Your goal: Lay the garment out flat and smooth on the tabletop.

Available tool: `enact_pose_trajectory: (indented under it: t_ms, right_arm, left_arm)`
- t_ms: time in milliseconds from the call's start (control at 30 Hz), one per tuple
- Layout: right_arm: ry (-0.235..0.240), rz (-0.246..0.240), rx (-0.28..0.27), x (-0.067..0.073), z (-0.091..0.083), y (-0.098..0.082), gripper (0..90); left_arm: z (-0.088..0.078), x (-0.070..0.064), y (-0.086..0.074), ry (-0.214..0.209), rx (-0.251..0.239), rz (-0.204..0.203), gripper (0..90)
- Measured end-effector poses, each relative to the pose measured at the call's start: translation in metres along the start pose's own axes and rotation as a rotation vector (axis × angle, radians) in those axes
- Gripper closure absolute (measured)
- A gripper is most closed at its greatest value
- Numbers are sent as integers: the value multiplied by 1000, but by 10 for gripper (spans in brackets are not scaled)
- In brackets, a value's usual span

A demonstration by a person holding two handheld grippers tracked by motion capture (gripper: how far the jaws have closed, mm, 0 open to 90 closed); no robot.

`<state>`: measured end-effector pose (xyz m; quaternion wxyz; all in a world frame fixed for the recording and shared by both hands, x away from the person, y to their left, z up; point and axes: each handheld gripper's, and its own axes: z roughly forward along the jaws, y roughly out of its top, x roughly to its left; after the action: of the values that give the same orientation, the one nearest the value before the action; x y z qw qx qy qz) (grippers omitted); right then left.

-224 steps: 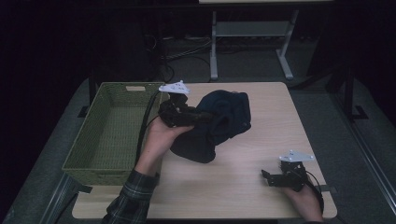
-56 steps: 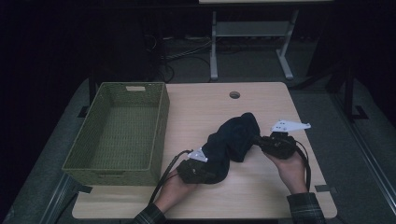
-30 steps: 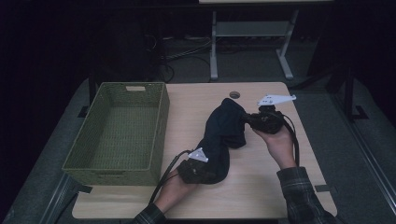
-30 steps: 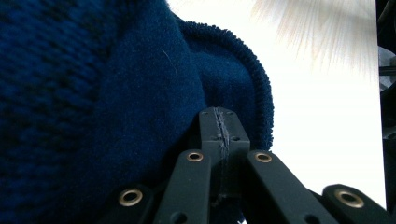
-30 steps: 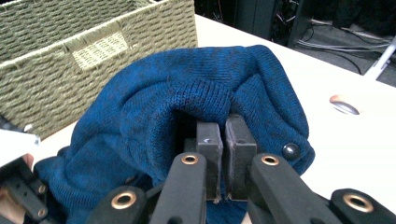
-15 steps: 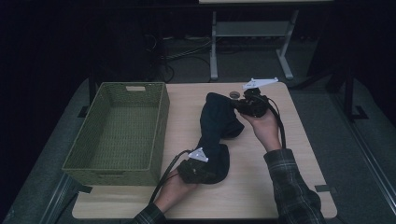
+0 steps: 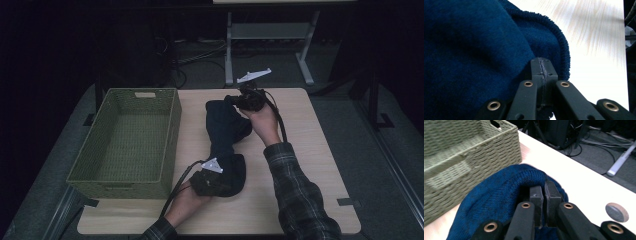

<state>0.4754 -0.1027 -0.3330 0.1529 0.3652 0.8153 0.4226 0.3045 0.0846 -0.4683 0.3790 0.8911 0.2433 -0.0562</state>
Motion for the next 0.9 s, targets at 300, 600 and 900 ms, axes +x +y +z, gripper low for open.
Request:
enact_pose_trajectory:
  t_ms: [300,600,900]
  right_arm:
    - [-42,-14,68,0,39,12,869]
    - [17,-34,21,8,30,4,685]
    - [24,-14,-6,2,-5,-24,659]
  left_arm:
    - [0,1,0,-6,-1,-2,898]
    - [0,3,0,-22,-7,-14,899]
    - [1,4,0,-28,-7,-19,898]
